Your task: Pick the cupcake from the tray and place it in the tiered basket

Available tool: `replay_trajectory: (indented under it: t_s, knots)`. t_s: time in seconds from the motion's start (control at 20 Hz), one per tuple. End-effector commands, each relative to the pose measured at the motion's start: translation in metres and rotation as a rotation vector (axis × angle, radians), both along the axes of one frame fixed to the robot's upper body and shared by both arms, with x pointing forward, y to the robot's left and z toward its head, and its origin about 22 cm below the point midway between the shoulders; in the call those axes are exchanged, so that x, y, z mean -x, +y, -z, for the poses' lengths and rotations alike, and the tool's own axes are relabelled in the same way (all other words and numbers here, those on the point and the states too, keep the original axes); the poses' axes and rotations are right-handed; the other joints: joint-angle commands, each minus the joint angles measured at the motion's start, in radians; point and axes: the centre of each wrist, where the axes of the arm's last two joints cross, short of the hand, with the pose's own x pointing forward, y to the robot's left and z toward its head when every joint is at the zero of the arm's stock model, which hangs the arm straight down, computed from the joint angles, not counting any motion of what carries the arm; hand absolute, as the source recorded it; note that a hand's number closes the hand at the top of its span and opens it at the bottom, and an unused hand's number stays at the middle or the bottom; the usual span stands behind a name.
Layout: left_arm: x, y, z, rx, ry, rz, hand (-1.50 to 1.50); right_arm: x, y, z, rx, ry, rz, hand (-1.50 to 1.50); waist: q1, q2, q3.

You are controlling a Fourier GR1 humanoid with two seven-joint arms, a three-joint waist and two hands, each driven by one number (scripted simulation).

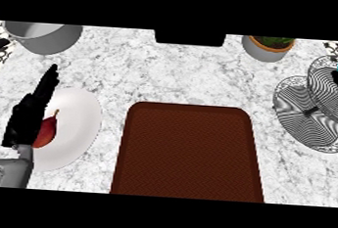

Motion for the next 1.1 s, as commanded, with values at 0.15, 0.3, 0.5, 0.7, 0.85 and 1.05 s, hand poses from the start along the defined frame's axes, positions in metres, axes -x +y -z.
replay_trajectory:
  t_s: [0.15, 0.3, 0.5, 0.7, 0.85, 1.05]
  knots:
    - [0.003, -0.002, 0.004, -0.011, -0.002, -0.007, 0.0, -0.01, -0.022, 0.028, -0.208, 0.101, 0.059, -1.5, 0.006, 0.002, 0.0]
    - [0.004, 0.011, -0.007, -0.022, -0.007, -0.005, 0.0, 0.012, -0.038, 0.047, -0.269, 0.015, 0.054, -1.5, -0.006, -0.002, 0.0]
    - [0.0, 0.004, 0.007, 0.0, 0.012, -0.024, 0.0, 0.019, -0.037, 0.047, -0.348, -0.148, 0.051, -1.5, -0.016, -0.002, 0.0]
    - [0.005, 0.006, 0.005, -0.001, 0.004, -0.007, 0.0, 0.026, -0.034, 0.02, -0.383, -0.266, 0.036, -1.5, -0.01, -0.004, 0.0]
    - [0.003, -0.004, 0.002, 0.005, -0.006, -0.02, 0.0, 0.037, -0.057, 0.0, -0.385, -0.322, 0.102, -1.5, -0.009, -0.003, 0.0]
    - [-0.004, -0.002, 0.029, -0.006, 0.006, -0.025, 0.0, 0.053, -0.073, -0.031, -0.447, -0.329, 0.171, -1.5, -0.018, -0.002, -0.001]
